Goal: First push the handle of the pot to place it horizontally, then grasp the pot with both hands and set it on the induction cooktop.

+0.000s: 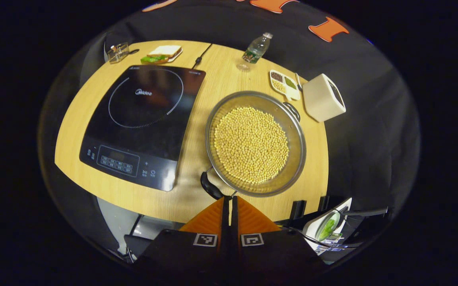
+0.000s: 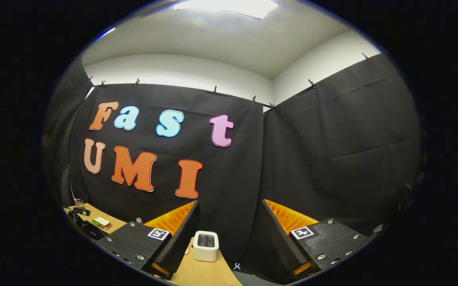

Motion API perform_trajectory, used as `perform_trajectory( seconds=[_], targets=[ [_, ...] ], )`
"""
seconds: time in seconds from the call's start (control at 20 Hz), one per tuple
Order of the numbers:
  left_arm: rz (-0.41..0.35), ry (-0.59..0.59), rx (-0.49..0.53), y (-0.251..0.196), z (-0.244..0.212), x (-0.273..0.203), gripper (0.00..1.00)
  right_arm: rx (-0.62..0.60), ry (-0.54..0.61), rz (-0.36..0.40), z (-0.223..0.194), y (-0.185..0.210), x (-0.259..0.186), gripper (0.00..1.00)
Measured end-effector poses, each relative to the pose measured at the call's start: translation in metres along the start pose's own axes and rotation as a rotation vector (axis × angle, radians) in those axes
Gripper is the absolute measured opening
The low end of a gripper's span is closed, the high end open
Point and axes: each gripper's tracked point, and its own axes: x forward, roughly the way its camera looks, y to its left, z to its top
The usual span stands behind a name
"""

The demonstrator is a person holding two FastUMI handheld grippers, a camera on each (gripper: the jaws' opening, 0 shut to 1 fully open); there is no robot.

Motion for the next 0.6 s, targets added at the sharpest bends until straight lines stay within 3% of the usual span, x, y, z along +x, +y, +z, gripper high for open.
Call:
perform_trajectory(
  seconds=[0.3,0.6],
  targets=[
    [-0.034,0.133,-0.067,-0.008,-0.029,0.033,0.08,-0.013,0.032,-0.007,-0.011,0.004,0.002,0.95],
    [0.023,0.197,-0.089,0.005,-0.041,0.071,0.08,-0.015,0.073,-0.004,-0.025,0.012,0.006,0.95]
  ],
)
